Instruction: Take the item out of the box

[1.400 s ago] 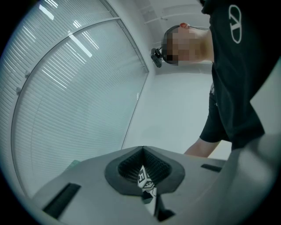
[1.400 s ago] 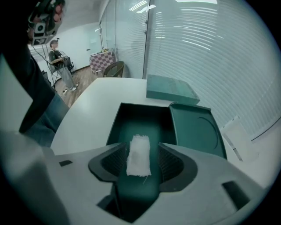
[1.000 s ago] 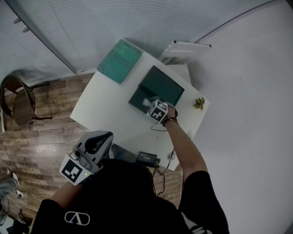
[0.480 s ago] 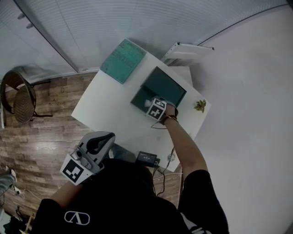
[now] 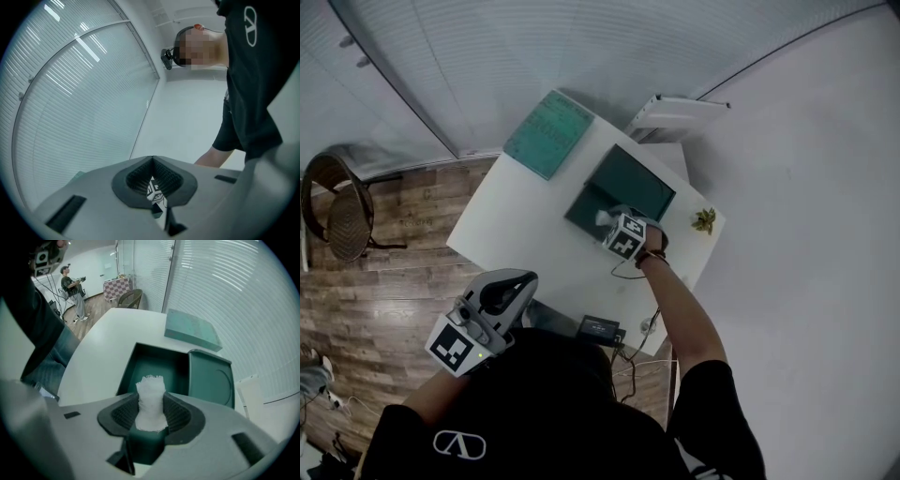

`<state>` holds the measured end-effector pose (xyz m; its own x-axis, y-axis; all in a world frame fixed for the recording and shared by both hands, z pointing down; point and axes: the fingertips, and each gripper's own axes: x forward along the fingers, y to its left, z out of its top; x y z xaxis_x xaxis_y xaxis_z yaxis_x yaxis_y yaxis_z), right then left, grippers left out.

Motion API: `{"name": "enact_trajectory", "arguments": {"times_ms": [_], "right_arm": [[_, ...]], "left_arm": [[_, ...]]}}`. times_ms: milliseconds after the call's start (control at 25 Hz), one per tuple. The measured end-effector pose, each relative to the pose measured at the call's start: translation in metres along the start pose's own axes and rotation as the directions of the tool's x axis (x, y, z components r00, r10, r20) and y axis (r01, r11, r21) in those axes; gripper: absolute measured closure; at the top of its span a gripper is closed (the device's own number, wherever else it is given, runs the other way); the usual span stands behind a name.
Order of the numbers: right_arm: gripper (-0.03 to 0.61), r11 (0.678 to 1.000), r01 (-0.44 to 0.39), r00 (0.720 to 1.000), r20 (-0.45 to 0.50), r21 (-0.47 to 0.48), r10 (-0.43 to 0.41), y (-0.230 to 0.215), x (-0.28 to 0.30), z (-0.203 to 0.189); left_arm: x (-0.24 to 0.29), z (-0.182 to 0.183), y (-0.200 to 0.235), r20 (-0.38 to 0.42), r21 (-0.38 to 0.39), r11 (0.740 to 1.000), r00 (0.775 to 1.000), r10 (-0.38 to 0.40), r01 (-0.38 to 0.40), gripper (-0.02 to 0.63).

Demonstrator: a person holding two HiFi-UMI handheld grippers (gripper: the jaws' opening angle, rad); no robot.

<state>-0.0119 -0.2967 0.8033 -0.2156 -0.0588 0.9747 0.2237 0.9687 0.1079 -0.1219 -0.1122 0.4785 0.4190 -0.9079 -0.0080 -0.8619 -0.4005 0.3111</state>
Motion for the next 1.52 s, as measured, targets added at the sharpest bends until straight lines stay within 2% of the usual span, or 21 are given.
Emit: {"name": "enact_trajectory", "arguments": {"times_ms": [200, 360, 560, 720, 840, 960, 1200, 1400, 1520], "right_arm": [[0.41, 0.992, 0.087, 0.99, 0.101, 0.088, -0.096, -0.011, -0.057, 0.011], [0.41, 0.971, 0.164, 0.963, 0.187, 0.174, -0.196, -0.017, -0.115, 0.017], [0.41, 0.929, 0.268, 0.906, 0.262, 0.255, -0.334, -0.012, -0.192, 0.016], [0.41, 0.87, 0.352, 0.843, 0.288, 0.345, -0.455, 0.0, -0.256, 0.011], [0.41, 0.818, 0.381, 0.785, 0.317, 0.431, -0.532, 0.013, -0.298, 0.003], [0.408, 0.752, 0.395, 0.709, 0.345, 0.529, -0.615, 0.027, -0.335, -0.004], [0.408, 0.606, 0.317, 0.544, 0.383, 0.73, -0.746, 0.056, -0.392, -0.012], [0.408, 0.491, 0.31, 0.416, 0.349, 0.814, -0.84, 0.08, -0.416, -0.014], [0.408, 0.433, 0.264, 0.349, 0.333, 0.862, -0.876, 0.092, -0.424, -0.013]], "left_arm": [[0.01, 0.012, -0.005, 0.02, 0.019, 0.999, 0.999, -0.048, 0.047, 0.609], [0.023, 0.022, -0.012, 0.031, 0.033, 0.994, 0.994, -0.101, 0.1, 0.609], [0.043, 0.032, -0.025, 0.042, 0.044, 0.983, 0.983, -0.178, 0.177, 0.609], [0.059, 0.041, -0.038, 0.054, 0.05, 0.97, 0.969, -0.242, 0.239, 0.609], [0.071, 0.047, -0.048, 0.059, 0.06, 0.957, 0.956, -0.286, 0.283, 0.609], [0.083, 0.053, -0.058, 0.06, 0.077, 0.941, 0.941, -0.334, 0.329, 0.609], [0.1, 0.066, -0.081, 0.064, 0.106, 0.909, 0.91, -0.41, 0.402, 0.609], [0.107, 0.074, -0.096, 0.06, 0.128, 0.886, 0.888, -0.456, 0.446, 0.609], [0.108, 0.078, -0.103, 0.051, 0.138, 0.874, 0.878, -0.475, 0.465, 0.609]]}}
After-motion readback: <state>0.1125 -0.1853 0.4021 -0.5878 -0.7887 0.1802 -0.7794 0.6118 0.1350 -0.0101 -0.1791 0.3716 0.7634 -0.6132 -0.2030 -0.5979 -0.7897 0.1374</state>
